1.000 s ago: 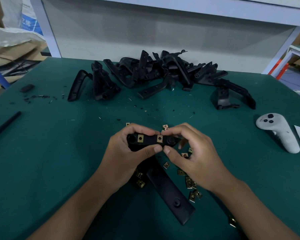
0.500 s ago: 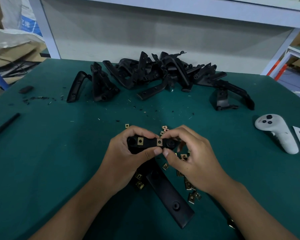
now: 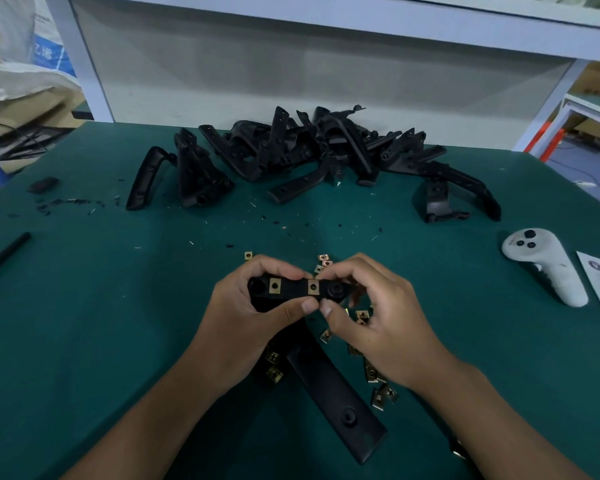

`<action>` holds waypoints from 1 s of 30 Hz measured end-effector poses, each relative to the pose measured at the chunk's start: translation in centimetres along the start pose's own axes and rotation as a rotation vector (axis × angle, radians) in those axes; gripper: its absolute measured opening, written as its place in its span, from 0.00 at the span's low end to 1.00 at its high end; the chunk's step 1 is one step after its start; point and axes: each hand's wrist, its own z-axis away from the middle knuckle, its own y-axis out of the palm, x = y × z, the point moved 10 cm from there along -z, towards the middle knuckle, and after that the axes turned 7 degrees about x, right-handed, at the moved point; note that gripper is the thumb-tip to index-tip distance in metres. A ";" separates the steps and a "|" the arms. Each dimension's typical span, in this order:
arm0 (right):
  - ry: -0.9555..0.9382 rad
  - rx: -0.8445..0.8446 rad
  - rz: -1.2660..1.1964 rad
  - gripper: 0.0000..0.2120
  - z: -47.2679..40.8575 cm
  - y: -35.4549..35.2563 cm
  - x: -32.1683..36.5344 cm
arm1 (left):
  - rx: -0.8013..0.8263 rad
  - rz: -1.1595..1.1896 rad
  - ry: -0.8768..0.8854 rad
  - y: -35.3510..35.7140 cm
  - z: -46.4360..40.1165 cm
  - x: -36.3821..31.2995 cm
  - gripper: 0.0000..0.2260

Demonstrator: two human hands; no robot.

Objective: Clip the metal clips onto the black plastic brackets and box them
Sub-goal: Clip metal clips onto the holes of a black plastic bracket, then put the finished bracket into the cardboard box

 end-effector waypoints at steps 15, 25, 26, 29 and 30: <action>-0.023 -0.049 0.085 0.08 0.8 -3.5 2.0 | 0.048 -0.155 0.027 2.0 1.1 -1.9 0.12; 0.244 -0.271 0.503 0.09 21.4 -19.1 6.3 | 0.523 -0.302 0.152 24.8 5.0 -4.5 0.11; 0.316 -0.296 0.551 0.10 24.8 -20.6 6.6 | 0.590 -0.299 0.159 28.0 6.0 -4.3 0.11; 0.521 -0.342 0.659 0.12 33.9 -23.9 7.2 | 0.816 -0.267 0.157 36.4 9.3 -3.3 0.12; 0.577 -0.345 0.669 0.13 36.6 -24.5 7.2 | 0.888 -0.280 0.150 38.6 10.5 -2.6 0.13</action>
